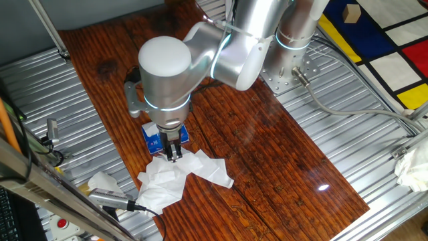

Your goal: Pull out a napkin

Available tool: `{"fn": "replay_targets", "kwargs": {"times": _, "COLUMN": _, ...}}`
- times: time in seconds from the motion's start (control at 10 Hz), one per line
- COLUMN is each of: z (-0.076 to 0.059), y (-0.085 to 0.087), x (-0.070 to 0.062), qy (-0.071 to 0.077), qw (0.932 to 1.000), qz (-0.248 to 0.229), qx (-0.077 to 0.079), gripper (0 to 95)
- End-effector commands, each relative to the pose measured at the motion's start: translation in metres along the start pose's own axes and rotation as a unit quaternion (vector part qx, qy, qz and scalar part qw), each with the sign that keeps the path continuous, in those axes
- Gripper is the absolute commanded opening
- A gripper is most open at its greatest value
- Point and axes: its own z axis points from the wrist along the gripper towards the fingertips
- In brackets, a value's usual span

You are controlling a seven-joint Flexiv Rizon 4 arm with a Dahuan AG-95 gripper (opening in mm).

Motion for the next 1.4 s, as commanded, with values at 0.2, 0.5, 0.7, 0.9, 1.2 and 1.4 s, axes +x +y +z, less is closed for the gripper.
{"fn": "replay_targets", "kwargs": {"times": 0.2, "z": 0.002, "y": 0.000, "x": 0.001, "qy": 0.010, "qw": 0.9999, "qz": 0.005, "qx": -0.002, "gripper": 19.0}}
{"fn": "replay_targets", "kwargs": {"times": 0.5, "z": -0.009, "y": -0.001, "x": -0.003, "qy": 0.009, "qw": 1.0000, "qz": 0.001, "qx": 0.004, "gripper": 19.0}}
{"fn": "replay_targets", "kwargs": {"times": 0.7, "z": -0.019, "y": -0.004, "x": -0.008, "qy": 0.003, "qw": 0.9998, "qz": -0.008, "qx": 0.018, "gripper": 19.0}}
{"fn": "replay_targets", "kwargs": {"times": 0.9, "z": -0.030, "y": -0.013, "x": -0.015, "qy": 0.001, "qw": 0.9996, "qz": -0.016, "qx": 0.023, "gripper": 19.0}}
{"fn": "replay_targets", "kwargs": {"times": 1.2, "z": -0.040, "y": -0.033, "x": -0.026, "qy": -0.004, "qw": 0.9995, "qz": -0.015, "qx": 0.029, "gripper": 0.0}}
{"fn": "replay_targets", "kwargs": {"times": 1.4, "z": -0.044, "y": -0.041, "x": -0.030, "qy": -0.013, "qw": 0.9995, "qz": -0.006, "qx": 0.028, "gripper": 0.0}}
